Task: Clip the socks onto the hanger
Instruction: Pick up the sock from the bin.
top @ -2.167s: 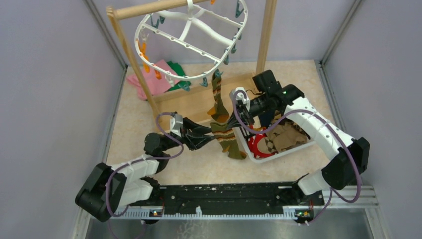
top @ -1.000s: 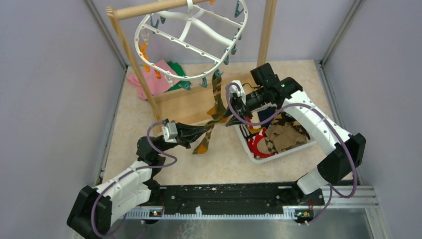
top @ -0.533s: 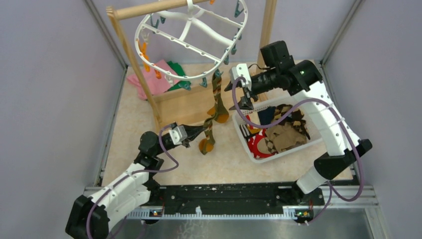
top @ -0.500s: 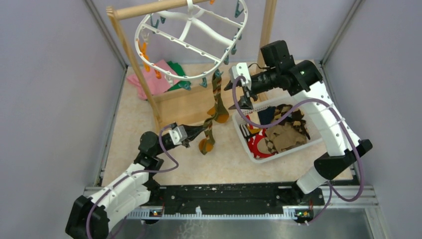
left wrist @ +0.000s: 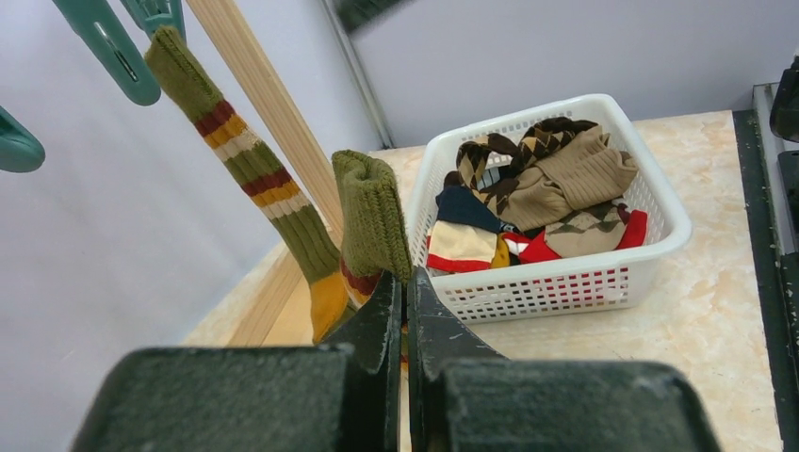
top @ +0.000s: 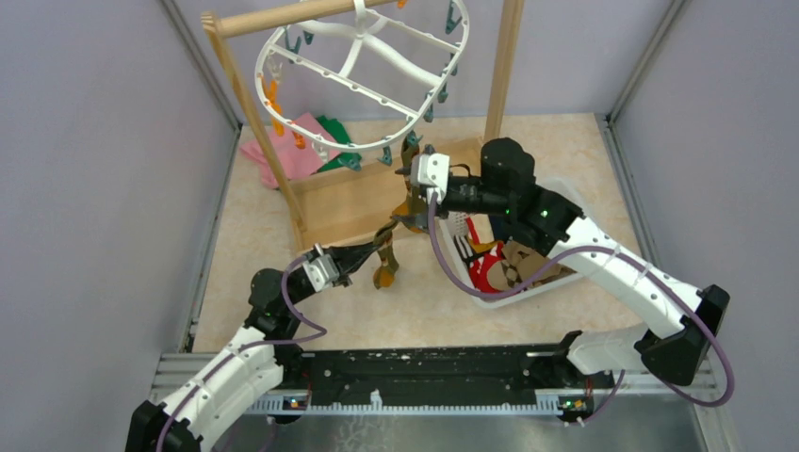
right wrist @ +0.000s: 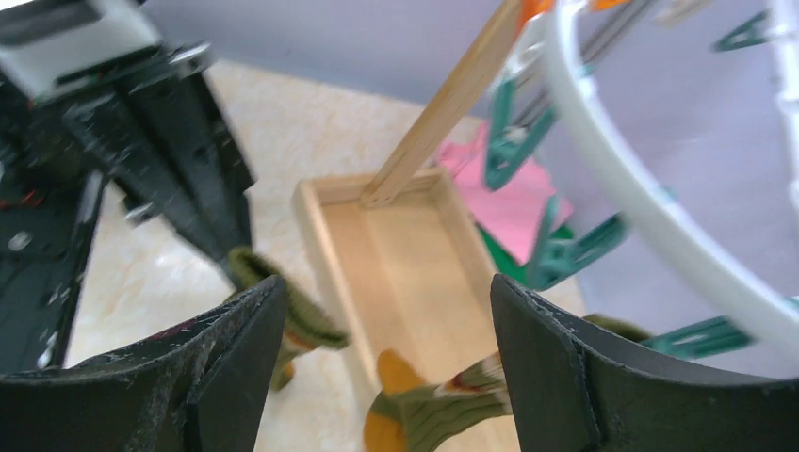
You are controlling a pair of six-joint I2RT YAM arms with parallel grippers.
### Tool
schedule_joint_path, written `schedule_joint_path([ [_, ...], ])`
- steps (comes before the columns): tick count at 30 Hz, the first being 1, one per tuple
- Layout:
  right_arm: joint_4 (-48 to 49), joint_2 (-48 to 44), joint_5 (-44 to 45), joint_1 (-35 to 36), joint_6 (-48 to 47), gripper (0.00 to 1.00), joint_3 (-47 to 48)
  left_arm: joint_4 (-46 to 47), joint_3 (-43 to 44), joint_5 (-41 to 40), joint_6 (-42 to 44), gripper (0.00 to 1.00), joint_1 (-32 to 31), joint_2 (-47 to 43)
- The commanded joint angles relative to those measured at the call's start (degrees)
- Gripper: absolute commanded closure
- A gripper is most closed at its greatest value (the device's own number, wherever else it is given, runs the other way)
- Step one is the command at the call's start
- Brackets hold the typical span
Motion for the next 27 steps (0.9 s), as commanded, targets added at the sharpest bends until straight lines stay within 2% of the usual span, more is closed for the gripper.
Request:
schedule_joint_path([
  [1, 20.0, -1.2, 11.2, 0.9, 9.9, 0.22, -0.9, 2.7, -0.9, -0.4, -0.1, 1.00, -0.2, -1.3],
  [8, 27.0, 0.0, 17.9, 1.6, 16.6, 0.28, -2.8, 1.3, -1.0, -0.1, 0.3, 1.00, -0.1, -2.4],
  [14, 29.8, 0.4, 19.6, 1.8, 20.2, 0.32, -5.6, 1.4, -1.0, 0.5, 0.4, 1.00, -0.1, -2.4],
  [27, 32.7, 5.0, 24.2, 2.9, 22.2, 0.33, -4.3, 1.7, -1.6, 0.6, 0.9, 1.00, -0.2, -3.0],
])
